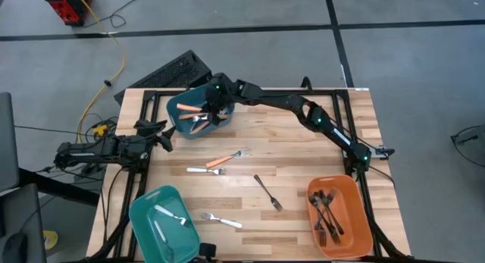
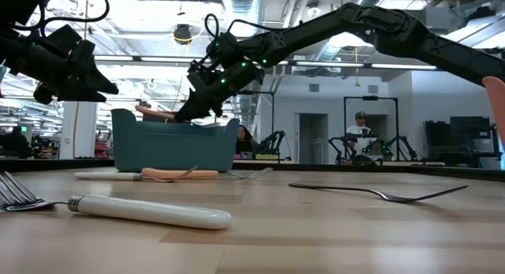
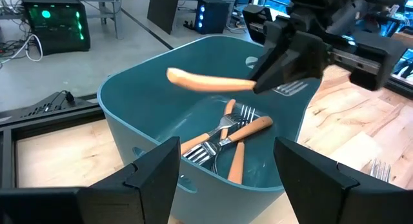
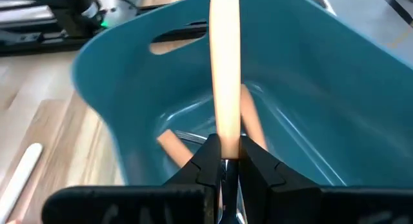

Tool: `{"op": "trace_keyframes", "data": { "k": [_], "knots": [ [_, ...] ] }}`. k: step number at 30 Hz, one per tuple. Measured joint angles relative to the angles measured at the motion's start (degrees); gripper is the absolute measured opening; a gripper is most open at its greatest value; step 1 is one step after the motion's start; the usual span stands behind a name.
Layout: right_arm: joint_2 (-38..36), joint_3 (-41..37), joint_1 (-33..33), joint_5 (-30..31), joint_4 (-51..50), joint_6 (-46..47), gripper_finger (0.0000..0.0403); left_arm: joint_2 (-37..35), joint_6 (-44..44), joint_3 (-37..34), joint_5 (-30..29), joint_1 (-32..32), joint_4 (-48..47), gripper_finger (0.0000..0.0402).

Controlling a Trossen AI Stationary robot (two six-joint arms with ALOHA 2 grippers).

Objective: Sort silverware by color (type)
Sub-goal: Put the orange fork into the blue bin

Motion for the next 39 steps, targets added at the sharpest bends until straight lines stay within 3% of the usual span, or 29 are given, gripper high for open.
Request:
{"op": "trace_keyframes", "data": {
  "k": [9,19,39],
  "knots": [
    [1.9,-0.1,1.4,8.2,0.1,1.5,0.0057,0.0,0.1,0.0,-0.1,0.0,0.0,0.0235],
    [2.8,0.0,1.5,13.5,-1.5,3.2,0.0057,0.0,0.1,0.0,-0.1,0.0,-0.1,0.0235],
    [4.6,0.1,2.4,14.8,-2.2,-0.3,0.0057,0.0,0.1,0.0,-0.1,0.0,-0.2,0.0235]
  ]
}}
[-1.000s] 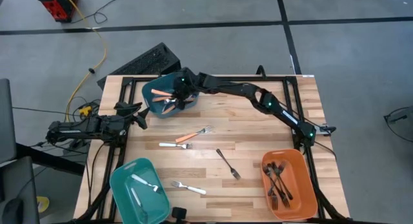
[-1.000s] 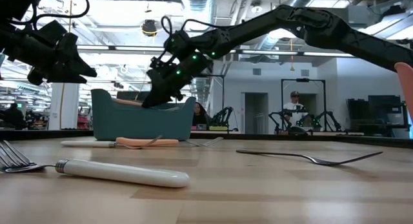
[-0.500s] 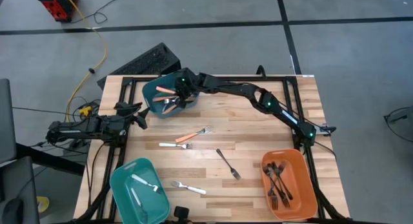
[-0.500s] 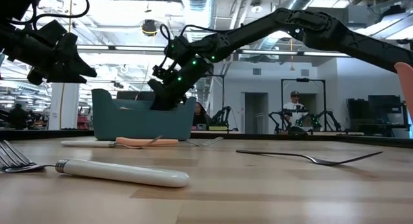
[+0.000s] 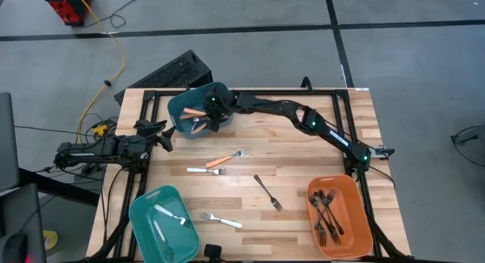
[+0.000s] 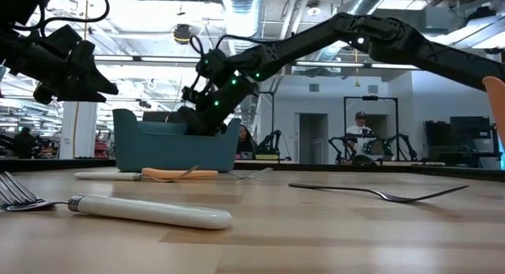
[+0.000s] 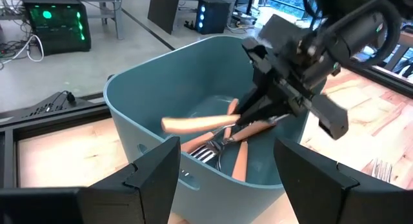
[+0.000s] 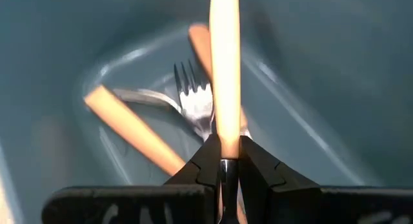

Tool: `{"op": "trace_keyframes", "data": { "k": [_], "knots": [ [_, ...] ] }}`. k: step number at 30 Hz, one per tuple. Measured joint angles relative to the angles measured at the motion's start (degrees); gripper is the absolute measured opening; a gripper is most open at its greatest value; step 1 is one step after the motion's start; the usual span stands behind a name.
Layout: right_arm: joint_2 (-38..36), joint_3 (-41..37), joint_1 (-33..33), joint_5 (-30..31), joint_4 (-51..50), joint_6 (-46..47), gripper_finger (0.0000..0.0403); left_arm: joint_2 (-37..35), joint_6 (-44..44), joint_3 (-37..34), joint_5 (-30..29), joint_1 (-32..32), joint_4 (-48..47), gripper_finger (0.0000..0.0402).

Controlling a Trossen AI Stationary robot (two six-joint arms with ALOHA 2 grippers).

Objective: Sort silverware by color (type)
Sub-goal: Put the orange fork into the blue bin

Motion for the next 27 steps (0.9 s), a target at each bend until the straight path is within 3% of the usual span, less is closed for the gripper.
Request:
{"op": "trace_keyframes", "data": {
  "k": [27],
  "knots": [
    [0.1,-0.1,0.1,0.2,1.1,1.5,0.0082,0.0,0.0,0.0,-0.2,0.0,0.0,0.0235]
  ]
}}
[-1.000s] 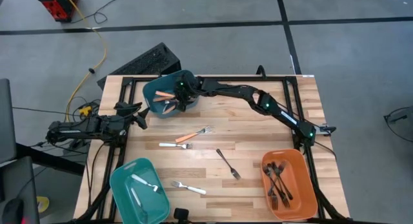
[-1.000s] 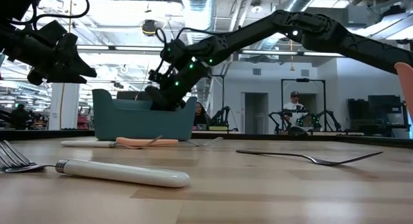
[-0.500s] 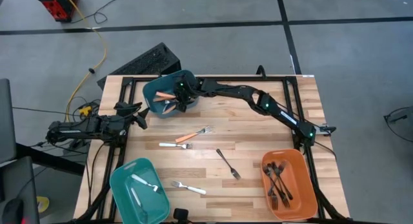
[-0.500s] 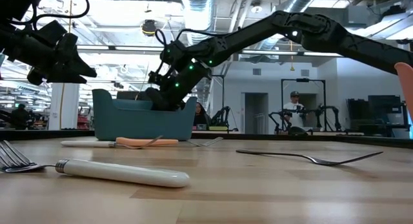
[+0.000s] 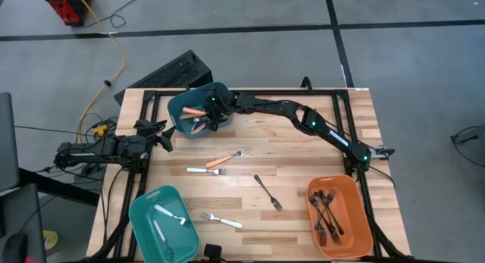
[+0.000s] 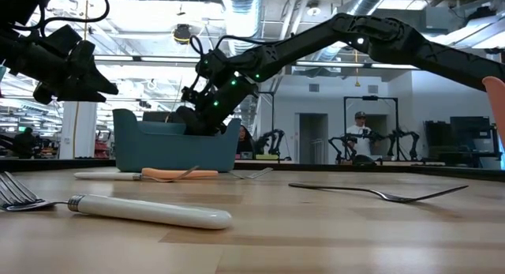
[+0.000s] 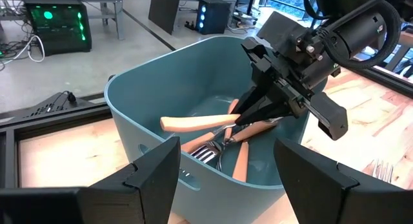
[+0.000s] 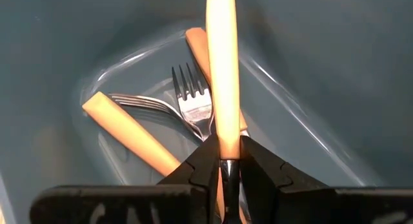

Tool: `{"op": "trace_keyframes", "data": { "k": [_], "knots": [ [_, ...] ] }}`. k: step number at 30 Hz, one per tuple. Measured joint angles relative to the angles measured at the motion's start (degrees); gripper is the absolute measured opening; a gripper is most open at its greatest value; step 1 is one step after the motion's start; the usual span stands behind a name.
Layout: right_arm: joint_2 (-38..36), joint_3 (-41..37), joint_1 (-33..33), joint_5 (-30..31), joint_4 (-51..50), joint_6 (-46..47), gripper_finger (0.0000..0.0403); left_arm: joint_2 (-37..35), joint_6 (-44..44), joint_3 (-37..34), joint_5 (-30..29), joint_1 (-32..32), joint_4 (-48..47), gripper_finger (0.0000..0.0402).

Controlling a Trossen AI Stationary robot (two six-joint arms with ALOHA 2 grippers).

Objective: Sort silverware by color (type)
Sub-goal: Put the orange fork into the blue bin, then put the black fork into the orange bin

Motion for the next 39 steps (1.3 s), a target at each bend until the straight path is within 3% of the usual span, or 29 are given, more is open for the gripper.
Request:
{"op": "trace_keyframes", "data": {
  "k": [4,14,25,34,39],
  "knots": [
    [0.0,0.0,0.0,-0.2,-0.1,0.0,0.0096,0.0,0.0,0.0,0.0,0.0,0.0,0.0235],
    [0.0,0.0,0.0,-0.1,0.1,0.1,0.0197,0.0,0.0,0.0,0.0,0.0,0.0,0.0235],
    [-9.4,0.0,0.1,-1.0,-2.3,-2.9,0.0197,0.0,0.0,0.0,0.2,0.0,0.0,0.0235],
    [-25.3,0.1,1.0,-1.1,-24.6,-7.0,0.0194,0.0,-0.1,0.0,0.4,0.0,0.0,0.0235],
    [-32.4,0.0,1.9,0.7,-38.4,-2.1,0.0193,0.0,-0.1,0.0,0.4,0.0,0.0,0.0235]
  ]
}}
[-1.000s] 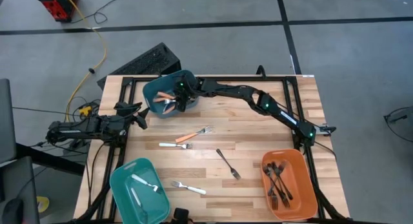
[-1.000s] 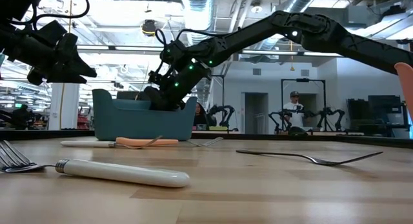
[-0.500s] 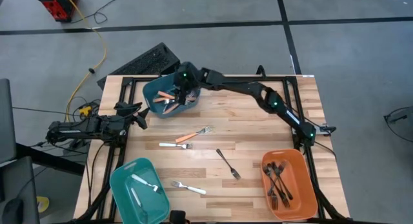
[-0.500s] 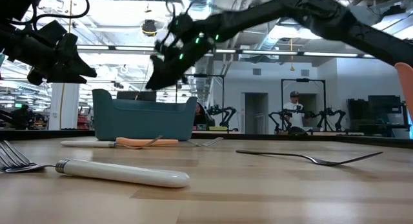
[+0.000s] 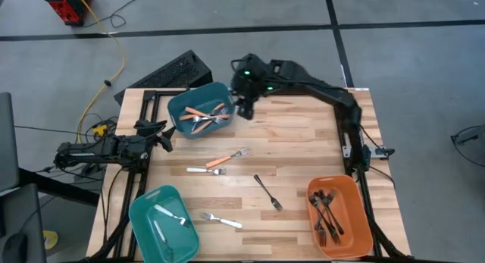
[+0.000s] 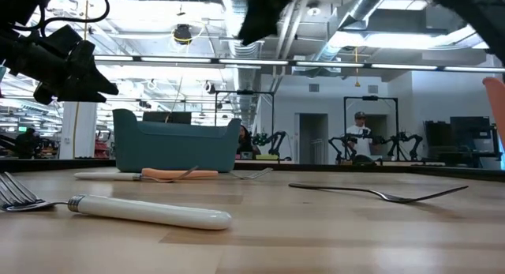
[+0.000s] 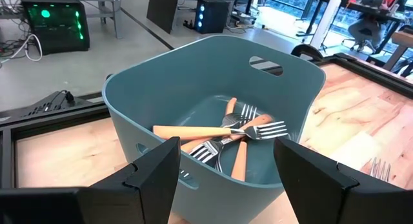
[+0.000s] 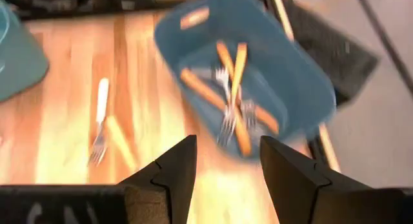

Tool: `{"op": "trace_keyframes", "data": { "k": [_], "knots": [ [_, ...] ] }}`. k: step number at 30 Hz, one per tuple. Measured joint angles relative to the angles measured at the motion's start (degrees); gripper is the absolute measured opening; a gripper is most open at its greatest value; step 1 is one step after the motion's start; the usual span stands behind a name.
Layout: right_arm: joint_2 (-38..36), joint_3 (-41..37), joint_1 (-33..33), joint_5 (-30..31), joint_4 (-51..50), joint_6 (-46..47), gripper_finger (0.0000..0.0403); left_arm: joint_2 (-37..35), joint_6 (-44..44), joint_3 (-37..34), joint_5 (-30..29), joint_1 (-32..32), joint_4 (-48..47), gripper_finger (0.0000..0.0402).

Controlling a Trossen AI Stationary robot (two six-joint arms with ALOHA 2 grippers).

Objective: Sort silverware by color (type)
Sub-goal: Put the black fork into the orange bin

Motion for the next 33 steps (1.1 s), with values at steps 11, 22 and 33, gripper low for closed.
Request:
{"op": "trace_keyframes", "data": {
  "k": [11,22,33],
  "knots": [
    [-8.9,-0.3,2.9,11.9,-27.0,15.0,0.0193,0.0,-0.2,0.0,0.0,0.0,0.0,0.0235],
    [-22.2,-25.2,17.3,18.0,-25.1,33.7,0.0193,0.0,-0.1,0.0,0.5,0.0,0.0,0.0235],
    [-24.0,-50.4,33.1,22.1,-7.8,60.9,0.0193,0.0,0.1,0.0,0.8,0.0,0.0,0.0235]
  ]
}}
